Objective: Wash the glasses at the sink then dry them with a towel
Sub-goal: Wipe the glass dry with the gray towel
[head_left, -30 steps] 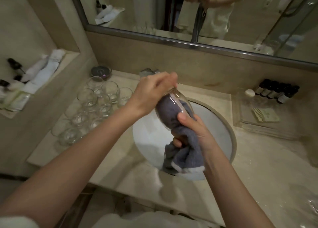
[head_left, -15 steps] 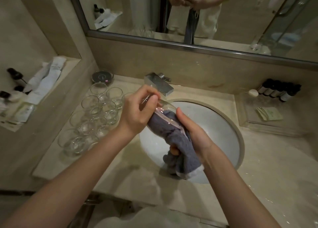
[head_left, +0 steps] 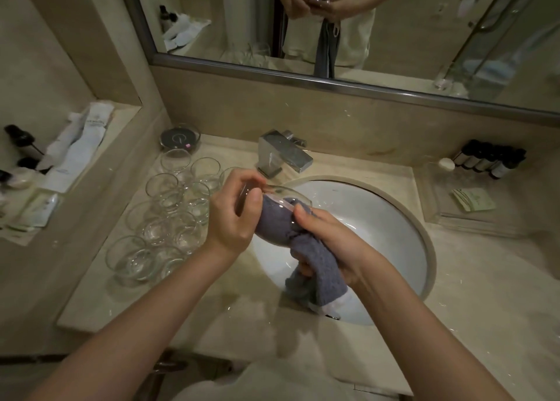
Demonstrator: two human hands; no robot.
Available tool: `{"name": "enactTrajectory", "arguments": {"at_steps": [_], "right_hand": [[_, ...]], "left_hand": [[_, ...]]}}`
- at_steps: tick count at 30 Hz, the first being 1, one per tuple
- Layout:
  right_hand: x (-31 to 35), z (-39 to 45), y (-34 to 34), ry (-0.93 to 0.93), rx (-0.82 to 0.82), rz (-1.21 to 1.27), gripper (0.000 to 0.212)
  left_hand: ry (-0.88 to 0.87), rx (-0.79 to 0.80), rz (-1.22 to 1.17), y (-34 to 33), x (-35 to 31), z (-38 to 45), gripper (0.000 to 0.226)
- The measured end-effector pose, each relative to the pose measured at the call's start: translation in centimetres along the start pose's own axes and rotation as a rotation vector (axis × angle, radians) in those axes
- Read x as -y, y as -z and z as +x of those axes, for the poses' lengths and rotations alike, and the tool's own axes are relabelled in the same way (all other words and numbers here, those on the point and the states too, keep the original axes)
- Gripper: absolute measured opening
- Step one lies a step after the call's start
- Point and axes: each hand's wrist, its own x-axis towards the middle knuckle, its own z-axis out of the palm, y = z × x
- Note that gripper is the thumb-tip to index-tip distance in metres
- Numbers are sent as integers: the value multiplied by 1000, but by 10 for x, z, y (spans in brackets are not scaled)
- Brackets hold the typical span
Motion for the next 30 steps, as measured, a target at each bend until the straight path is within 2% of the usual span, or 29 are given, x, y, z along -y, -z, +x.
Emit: {"name": "enactTrajectory", "arguments": {"at_steps": [1, 2, 5, 6, 7, 9, 11, 13, 15, 16, 17, 19, 20, 21, 22, 24, 25, 27, 28, 29, 30], "right_hand": [[0, 1, 0, 12, -8, 37, 23], [-1, 3, -1, 25, -22, 63, 22], [-6, 10, 1, 126, -97, -111, 12], [-8, 13, 2, 145, -103, -198, 9], [-8, 15, 1, 144, -90, -237, 9], [-9, 16, -4, 111, -77, -148, 15], [-8, 16, -5, -21, -97, 59, 22], [-10, 15, -5, -183, -134, 196, 32], [-14, 16, -5, -204, -141, 175, 37], [-17, 19, -5, -173, -142, 140, 37], [-18, 20, -8, -131, -144, 104, 35], [-19, 24, -10, -21, -135, 20, 32], [-21, 27, -9, 22, -124, -17, 33], [-22, 27, -10, 41, -113, -51, 33], [-23, 28, -11, 36, -117, -58, 32], [-19, 28, -14, -65, -153, 1, 32], [-17, 28, -15, -150, -201, 57, 33], [-16, 29, -11, -305, -290, 111, 41], [-17, 30, -7, -339, -322, 94, 44], [-18, 30, -5, -351, -341, 75, 45], [-19, 31, -4, -341, -347, 63, 45]], "left_hand": [[69, 22, 3, 2, -1, 3, 15], [214, 51, -16, 4, -6, 8, 23], [847, 290, -72, 12, -26, 31, 63], [966, 341, -53, 12, -27, 36, 63], [983, 345, -17, 11, -24, 38, 53], [811, 209, 67, 8, -19, 33, 38], [449, 62, 120, 9, -9, 20, 32], [111, 47, 145, 15, 1, 10, 20], [-7, 116, 136, 22, 8, 8, 17], [63, 160, 98, 25, 7, 10, 22], [250, 211, 43, 27, 2, 14, 32], [823, 369, -54, 32, -14, 29, 53], [1059, 453, -62, 36, -18, 35, 53], [1168, 508, -33, 37, -20, 38, 47], [1191, 515, 13, 36, -19, 38, 40], [1061, 384, 62, 30, -14, 31, 32], [905, 281, 74, 26, -11, 24, 29], [355, 130, 190, 25, -7, 6, 20], [119, 119, 242, 27, 0, -1, 18], [-27, 138, 256, 30, 6, -6, 19], [-55, 175, 226, 32, 11, -9, 21]]}}
